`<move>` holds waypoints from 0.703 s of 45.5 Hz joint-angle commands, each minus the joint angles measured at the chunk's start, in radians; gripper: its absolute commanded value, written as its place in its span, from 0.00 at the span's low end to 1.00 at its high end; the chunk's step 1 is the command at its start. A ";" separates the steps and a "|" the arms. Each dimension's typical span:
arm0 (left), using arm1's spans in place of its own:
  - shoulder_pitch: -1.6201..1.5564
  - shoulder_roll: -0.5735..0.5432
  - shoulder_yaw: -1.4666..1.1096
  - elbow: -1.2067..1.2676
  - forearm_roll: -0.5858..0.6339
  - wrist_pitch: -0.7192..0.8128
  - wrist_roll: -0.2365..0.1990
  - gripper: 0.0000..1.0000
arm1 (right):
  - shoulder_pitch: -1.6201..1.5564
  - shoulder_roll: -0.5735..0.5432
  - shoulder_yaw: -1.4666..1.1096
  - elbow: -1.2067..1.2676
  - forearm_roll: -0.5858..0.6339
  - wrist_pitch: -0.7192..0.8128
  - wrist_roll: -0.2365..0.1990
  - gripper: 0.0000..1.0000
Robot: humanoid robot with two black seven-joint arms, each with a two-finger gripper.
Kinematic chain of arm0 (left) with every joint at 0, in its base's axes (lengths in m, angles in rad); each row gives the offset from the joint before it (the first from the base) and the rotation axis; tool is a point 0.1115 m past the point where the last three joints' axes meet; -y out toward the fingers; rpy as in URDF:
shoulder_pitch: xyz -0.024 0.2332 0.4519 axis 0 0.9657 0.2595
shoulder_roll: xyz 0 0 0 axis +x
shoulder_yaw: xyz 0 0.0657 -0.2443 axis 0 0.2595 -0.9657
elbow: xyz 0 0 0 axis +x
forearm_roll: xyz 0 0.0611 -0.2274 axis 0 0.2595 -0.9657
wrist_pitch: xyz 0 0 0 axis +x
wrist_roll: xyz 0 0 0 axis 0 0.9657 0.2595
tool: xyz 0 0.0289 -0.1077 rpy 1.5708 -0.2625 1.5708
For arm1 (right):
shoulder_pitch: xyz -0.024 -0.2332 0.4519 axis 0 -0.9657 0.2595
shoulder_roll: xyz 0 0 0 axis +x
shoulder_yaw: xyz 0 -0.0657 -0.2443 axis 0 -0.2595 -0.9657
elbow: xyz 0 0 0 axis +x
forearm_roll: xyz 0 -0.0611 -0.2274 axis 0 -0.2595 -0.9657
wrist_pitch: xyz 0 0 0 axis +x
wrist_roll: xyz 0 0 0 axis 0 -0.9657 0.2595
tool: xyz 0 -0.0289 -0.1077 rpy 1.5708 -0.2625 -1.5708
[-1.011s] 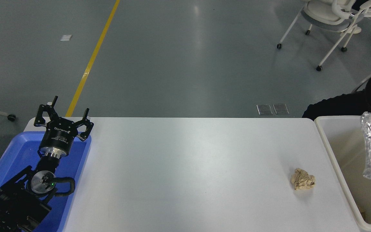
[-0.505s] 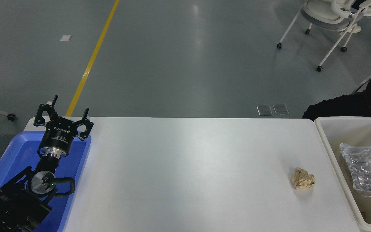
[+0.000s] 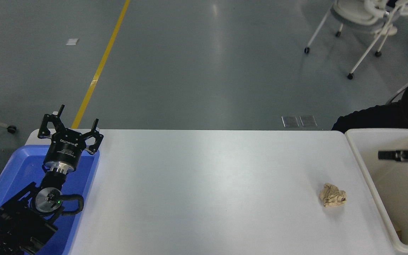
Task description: Pick up foil plate and place in dustbin
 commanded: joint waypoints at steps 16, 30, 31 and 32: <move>0.004 0.001 -0.004 0.002 0.000 0.003 -0.004 1.00 | 0.633 0.406 -0.215 0.436 0.549 0.425 0.001 1.00; 0.004 0.001 -0.005 0.002 0.000 0.003 -0.004 1.00 | 0.791 0.519 -0.267 0.522 0.706 0.434 0.001 1.00; 0.004 0.001 -0.005 0.002 0.000 0.004 -0.006 1.00 | 0.798 0.524 -0.272 0.528 0.711 0.434 0.001 1.00; 0.004 0.000 -0.005 0.002 0.000 0.004 -0.004 1.00 | 0.804 0.528 -0.273 0.534 0.718 0.434 0.001 1.00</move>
